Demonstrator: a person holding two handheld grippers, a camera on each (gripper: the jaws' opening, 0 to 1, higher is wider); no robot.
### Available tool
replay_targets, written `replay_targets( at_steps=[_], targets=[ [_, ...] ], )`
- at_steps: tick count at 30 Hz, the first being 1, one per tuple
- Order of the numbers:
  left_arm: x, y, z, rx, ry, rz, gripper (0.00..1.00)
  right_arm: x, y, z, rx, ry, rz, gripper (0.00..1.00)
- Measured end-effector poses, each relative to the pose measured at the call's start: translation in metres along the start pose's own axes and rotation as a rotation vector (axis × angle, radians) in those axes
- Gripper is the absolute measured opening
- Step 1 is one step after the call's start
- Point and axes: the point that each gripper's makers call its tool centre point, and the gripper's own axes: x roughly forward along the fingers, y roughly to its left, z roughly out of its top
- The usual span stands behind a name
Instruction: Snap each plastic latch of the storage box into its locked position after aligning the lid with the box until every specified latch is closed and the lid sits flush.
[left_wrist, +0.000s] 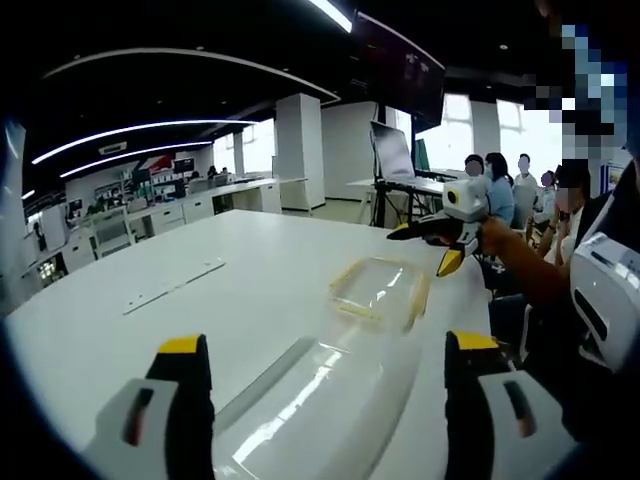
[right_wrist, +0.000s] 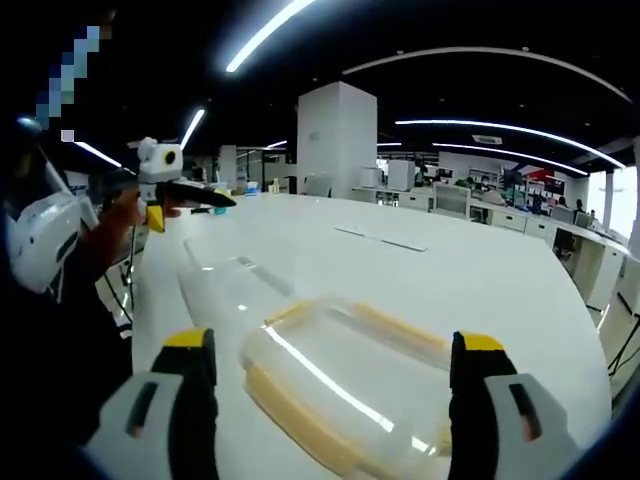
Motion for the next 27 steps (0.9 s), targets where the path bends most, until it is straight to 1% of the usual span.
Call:
replay_targets(
  at_steps=[8, 11, 14, 16, 18, 24, 27],
  targets=[
    [0.009, -0.007, -0.002, 0.009, 0.022, -0.023, 0.95, -0.002, -0.003, 0.0, -0.012, 0.007, 0.003, 0.98],
    [0.016, -0.009, 0.0, 0.013, 0.022, -0.027, 0.94, -0.004, 0.0, 0.005, -0.001, -0.015, 0.039, 0.98],
    [0.02, -0.013, 0.002, 0.012, 0.023, -0.042, 0.94, -0.006, -0.001, 0.008, -0.003, -0.022, 0.045, 0.98],
    [0.022, -0.018, 0.004, -0.001, 0.016, -0.069, 0.95, -0.008, 0.0, 0.009, -0.006, -0.025, 0.052, 0.98],
    [0.024, -0.019, 0.004, 0.002, 0.021, -0.072, 0.96, -0.01, 0.0, 0.009, -0.008, -0.023, 0.058, 0.98],
    [0.028, -0.022, 0.004, 0.021, 0.04, -0.08, 0.97, -0.02, -0.007, 0.009, 0.003, -0.032, 0.054, 0.98],
    [0.029, -0.023, 0.005, 0.028, 0.046, -0.086, 0.98, -0.024, -0.013, 0.005, -0.008, -0.012, 0.049, 0.98]
  ],
)
